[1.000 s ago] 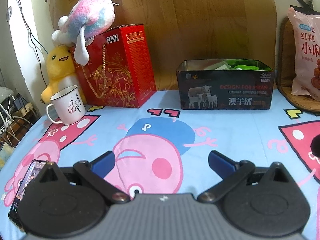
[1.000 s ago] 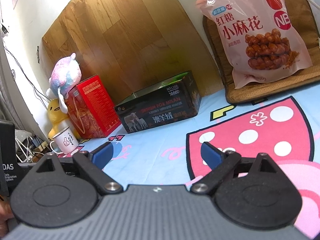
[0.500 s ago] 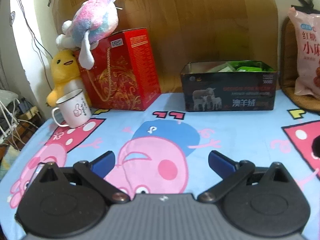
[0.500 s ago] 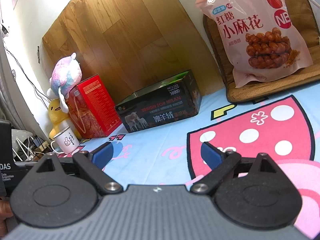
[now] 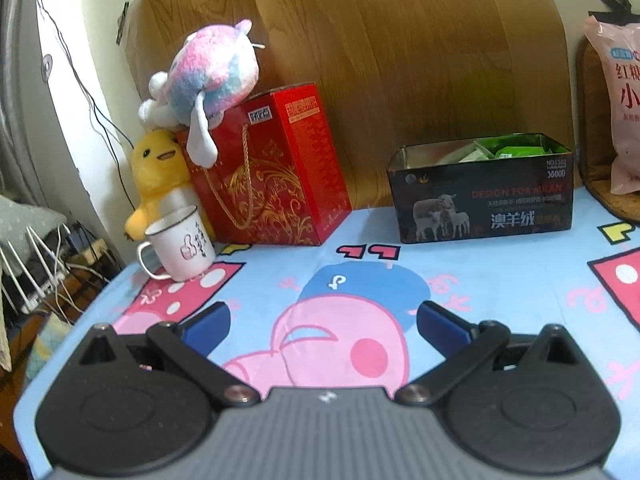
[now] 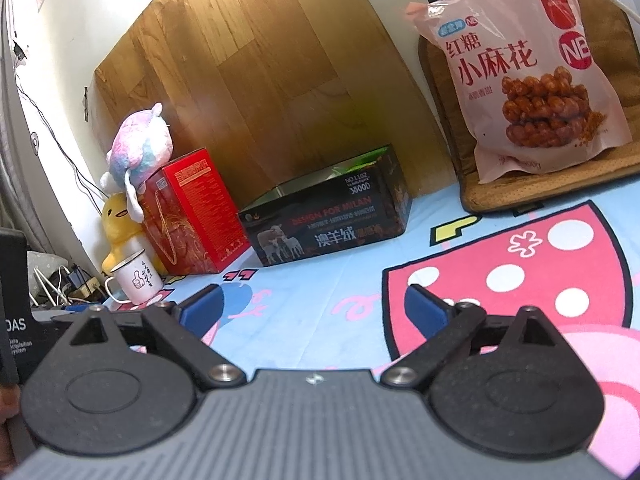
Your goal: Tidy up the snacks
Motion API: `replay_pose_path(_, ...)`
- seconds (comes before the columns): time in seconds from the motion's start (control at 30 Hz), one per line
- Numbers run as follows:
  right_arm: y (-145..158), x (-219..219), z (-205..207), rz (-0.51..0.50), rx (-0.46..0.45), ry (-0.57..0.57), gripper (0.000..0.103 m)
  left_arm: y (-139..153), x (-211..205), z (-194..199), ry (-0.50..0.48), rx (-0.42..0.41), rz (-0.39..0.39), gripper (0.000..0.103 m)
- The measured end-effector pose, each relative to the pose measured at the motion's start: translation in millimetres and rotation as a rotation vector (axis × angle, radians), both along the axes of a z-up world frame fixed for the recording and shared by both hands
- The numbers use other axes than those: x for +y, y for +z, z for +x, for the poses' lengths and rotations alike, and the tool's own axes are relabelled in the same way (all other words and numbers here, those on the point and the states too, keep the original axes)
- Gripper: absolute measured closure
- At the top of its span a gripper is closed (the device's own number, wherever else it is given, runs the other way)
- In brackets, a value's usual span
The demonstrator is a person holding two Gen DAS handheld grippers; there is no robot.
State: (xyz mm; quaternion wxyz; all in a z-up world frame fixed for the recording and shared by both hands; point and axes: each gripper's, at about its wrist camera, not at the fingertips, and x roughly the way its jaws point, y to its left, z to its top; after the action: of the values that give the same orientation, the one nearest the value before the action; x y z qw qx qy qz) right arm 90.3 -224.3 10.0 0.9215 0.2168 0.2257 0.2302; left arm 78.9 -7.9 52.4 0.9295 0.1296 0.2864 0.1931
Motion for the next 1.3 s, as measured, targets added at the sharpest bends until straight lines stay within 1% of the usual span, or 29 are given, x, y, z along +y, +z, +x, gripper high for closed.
replay_pose_path(0.1, -0.4, -1.6, 0.5, 0.007, 0.002, 0.0, 0.003, 1.3, -0.7, -1.3, -0.007, -0.001, -0.009, 0.0)
replay_pose_path(0.3, -0.3, -1.5, -0.1, 0.009, 0.0, -0.001, 0.003, 3.4, -0.2, -2.4, -0.004, -0.007, -0.003, 0.0)
replay_pose_path(0.67, 2.7, 2.5, -4.9, -0.017, -0.042, 0.003, 0.0, 4.8, 4.1, -2.6, 0.01, -0.004, 0.0, 0.0)
replay_pose_path(0.97, 2.8, 2.3, -5.8, 0.003, -0.048, 0.013, 0.0, 5.2, 5.5, -2.2, 0.008, -0.001, -0.004, 0.0)
replay_pose_path(1.17, 5.0, 4.7, -9.0, -0.02, -0.068, 0.02, 0.0, 5.6, 4.8, -3.4, -0.003, 0.0, -0.013, 0.0)
replay_pose_path(1.3, 7.0, 5.9, -11.6, -0.043, -0.091, 0.005, 0.0, 6.3, 4.8, -3.9, -0.015, 0.002, -0.028, 0.0)
